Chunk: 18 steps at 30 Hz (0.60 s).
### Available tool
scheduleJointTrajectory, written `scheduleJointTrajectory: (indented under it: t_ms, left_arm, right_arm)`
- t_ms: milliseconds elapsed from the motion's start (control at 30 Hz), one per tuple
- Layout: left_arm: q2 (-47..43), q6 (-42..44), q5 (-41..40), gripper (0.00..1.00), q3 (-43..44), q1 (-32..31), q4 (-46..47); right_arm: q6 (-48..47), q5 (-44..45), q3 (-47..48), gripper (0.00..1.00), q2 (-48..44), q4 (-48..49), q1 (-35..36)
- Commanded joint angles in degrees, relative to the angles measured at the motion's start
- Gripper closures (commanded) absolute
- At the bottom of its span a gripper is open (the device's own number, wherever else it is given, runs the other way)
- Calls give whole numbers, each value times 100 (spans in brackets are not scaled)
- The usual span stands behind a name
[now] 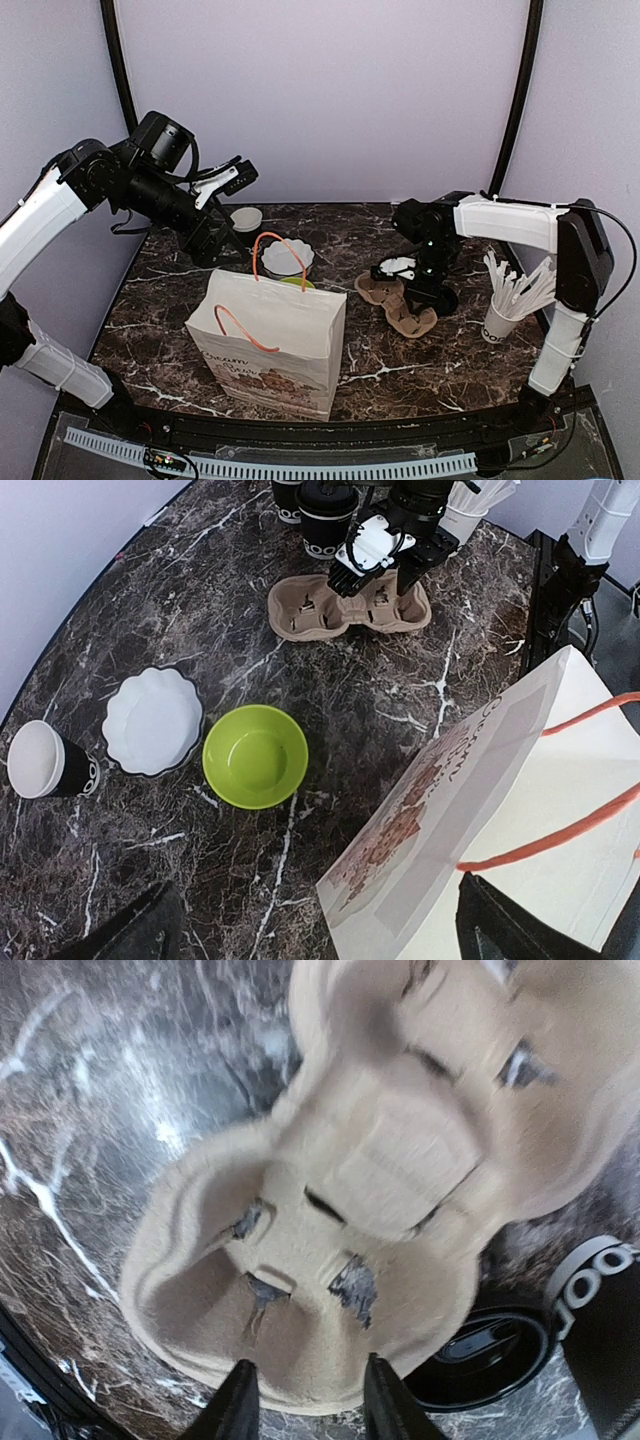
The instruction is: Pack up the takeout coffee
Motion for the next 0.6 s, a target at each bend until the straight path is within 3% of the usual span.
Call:
scheduleJointTrajectory:
  t_ms: [0,333,567]
  left_arm:
    - [-136,48,-193,3,-56,45,-141]
    - [-39,-28,-267,4,-84,63,-169]
    - [-58,-14,-378,4,-128,71,-163]
  right_arm:
    - [479,-640,502,56,33,200,7]
    - [1461,-739,1222,43,860,307,-29]
    - [1778,-450,1192,41,1023,385,-30]
